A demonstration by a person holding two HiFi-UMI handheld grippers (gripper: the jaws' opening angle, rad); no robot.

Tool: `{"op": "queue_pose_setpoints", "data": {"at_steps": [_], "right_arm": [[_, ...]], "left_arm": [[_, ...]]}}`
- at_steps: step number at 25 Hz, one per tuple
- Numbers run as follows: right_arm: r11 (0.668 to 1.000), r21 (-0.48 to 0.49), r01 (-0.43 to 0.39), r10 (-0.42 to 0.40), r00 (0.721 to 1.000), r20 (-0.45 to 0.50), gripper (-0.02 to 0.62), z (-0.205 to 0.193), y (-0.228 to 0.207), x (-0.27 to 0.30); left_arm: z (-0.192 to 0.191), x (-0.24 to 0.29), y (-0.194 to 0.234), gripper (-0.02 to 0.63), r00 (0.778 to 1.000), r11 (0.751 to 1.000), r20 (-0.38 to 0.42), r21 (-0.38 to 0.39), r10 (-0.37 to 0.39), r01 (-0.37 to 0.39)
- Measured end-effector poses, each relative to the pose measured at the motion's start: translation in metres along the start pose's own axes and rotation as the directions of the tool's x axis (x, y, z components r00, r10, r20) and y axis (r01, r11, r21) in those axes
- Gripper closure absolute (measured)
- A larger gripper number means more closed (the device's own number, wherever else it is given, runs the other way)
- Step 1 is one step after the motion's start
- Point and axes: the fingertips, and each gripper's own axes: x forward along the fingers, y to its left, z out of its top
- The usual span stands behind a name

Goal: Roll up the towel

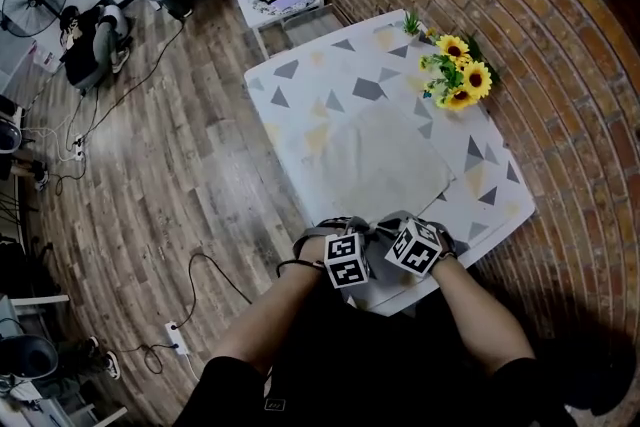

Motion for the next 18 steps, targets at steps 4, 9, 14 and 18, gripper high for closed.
{"op": "queue_pose_setpoints", "data": {"at_steps": [4, 9, 14, 18], "right_arm": [[1.000, 0.023, 0.017, -0.017, 1.000, 0.004, 0.550, 0.004, -0.010, 0.000], [0.999, 0.023, 0.031, -0.031, 0.999, -0.011, 0.551, 0.005, -0.022, 0.004], [0.999, 0.023, 0.048, -0.047, 0.999, -0.019, 0.545, 0.006, -0.031, 0.007], [0.995, 0.040, 0.087, -0.087, 0.996, 0.008, 0.538, 0.009, -0.037, -0.002]], "left_arm": [[-0.003, 0.000, 0.009, 0.518, 1.000, 0.999, 0.000, -0.042, -0.008, 0.008], [-0.002, -0.004, 0.019, 0.517, 0.999, 0.998, 0.013, -0.051, 0.044, -0.043], [0.000, -0.005, 0.025, 0.517, 0.997, 0.997, 0.018, -0.033, 0.077, -0.076], [-0.008, 0.003, 0.031, 0.522, 0.999, 0.993, 0.010, -0.108, 0.051, -0.049]]}}
